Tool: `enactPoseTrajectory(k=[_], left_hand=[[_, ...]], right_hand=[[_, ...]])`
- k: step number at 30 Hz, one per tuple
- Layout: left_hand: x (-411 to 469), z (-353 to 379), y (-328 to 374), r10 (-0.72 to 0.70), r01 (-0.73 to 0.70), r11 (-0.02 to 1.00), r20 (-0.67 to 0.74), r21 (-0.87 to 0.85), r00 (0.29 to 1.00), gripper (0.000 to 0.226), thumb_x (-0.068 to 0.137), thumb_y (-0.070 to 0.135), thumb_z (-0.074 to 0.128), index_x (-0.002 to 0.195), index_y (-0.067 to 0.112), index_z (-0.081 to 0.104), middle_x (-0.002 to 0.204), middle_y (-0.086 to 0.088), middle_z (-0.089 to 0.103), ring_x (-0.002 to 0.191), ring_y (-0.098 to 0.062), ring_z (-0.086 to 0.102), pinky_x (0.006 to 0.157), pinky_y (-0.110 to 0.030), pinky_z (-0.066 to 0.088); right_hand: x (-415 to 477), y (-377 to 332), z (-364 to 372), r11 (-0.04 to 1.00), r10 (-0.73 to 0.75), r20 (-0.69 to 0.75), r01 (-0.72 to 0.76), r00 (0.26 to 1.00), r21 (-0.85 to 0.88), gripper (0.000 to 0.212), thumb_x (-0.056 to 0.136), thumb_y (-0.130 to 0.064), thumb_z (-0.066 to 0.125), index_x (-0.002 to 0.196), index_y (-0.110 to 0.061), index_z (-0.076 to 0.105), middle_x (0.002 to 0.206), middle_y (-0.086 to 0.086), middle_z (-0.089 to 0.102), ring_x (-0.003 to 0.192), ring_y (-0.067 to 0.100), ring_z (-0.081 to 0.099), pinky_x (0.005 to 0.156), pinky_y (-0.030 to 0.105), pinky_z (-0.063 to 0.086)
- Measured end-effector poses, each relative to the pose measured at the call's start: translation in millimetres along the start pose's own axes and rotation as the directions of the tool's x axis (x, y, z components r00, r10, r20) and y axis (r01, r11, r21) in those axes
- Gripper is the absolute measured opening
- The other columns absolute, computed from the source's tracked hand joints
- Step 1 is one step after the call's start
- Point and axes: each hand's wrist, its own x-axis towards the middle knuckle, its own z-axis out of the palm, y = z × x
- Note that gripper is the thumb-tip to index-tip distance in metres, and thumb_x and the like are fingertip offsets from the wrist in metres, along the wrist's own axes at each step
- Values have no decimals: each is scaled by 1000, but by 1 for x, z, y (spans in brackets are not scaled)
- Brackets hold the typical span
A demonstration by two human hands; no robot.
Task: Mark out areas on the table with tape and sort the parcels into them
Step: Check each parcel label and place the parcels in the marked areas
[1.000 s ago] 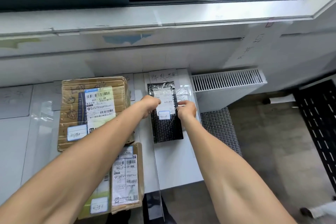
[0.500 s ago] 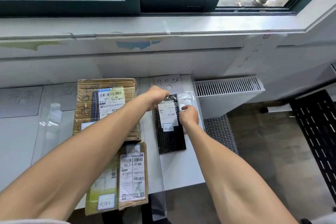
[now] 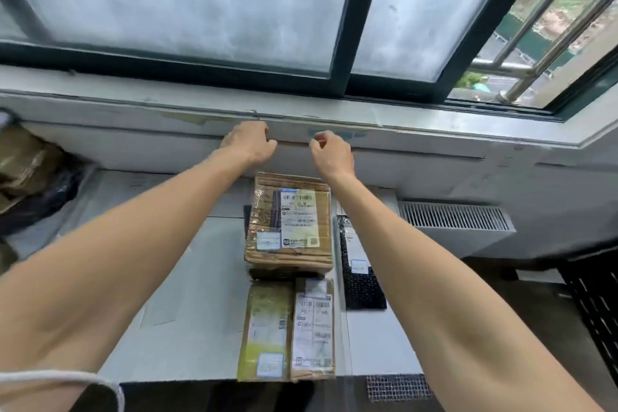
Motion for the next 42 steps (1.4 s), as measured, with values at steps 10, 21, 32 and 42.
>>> enactPoseTrajectory(k=[10, 21, 32, 42], left_hand=[[-70, -127, -232, -210, 211, 977, -134, -7, 968, 48, 94, 42, 49, 133, 15, 53, 134, -13, 54, 123, -33, 50, 98, -41, 44], [-161, -211, -444, -468, 450, 884, -243, -128, 850, 37, 92, 36, 49, 123, 18, 60, 125, -17, 60, 112, -35, 57, 88, -35, 45], [-162, -212, -553, -644, 612, 765, -194, -201, 740, 27, 90, 40, 55, 94, 14, 60, 111, -15, 61, 94, -33, 57, 76, -35, 47], [-84, -198, -607, -609, 588, 791, -135, -167, 782, 37, 90, 34, 53, 114, 7, 60, 119, -16, 60, 104, -36, 58, 87, -39, 49]], right_hand=[[-74, -205, 146, 955, -278, 217, 294, 936, -43, 37, 100, -31, 49, 133, -14, 57, 130, 7, 62, 118, 24, 58, 94, 36, 49], [-155, -383, 291, 839, -506, 365, 544, 781, 0, 39, 98, -32, 51, 131, -13, 59, 127, 12, 63, 116, 29, 59, 90, 34, 46], [-128, -425, 387, 824, -488, 498, 567, 717, -8, 45, 98, -33, 51, 137, -12, 53, 137, 9, 57, 123, 26, 55, 96, 37, 45], [-86, -430, 444, 875, -370, 543, 479, 754, -69, 44, 96, -30, 53, 137, -14, 52, 136, 9, 56, 119, 26, 56, 90, 34, 45]])
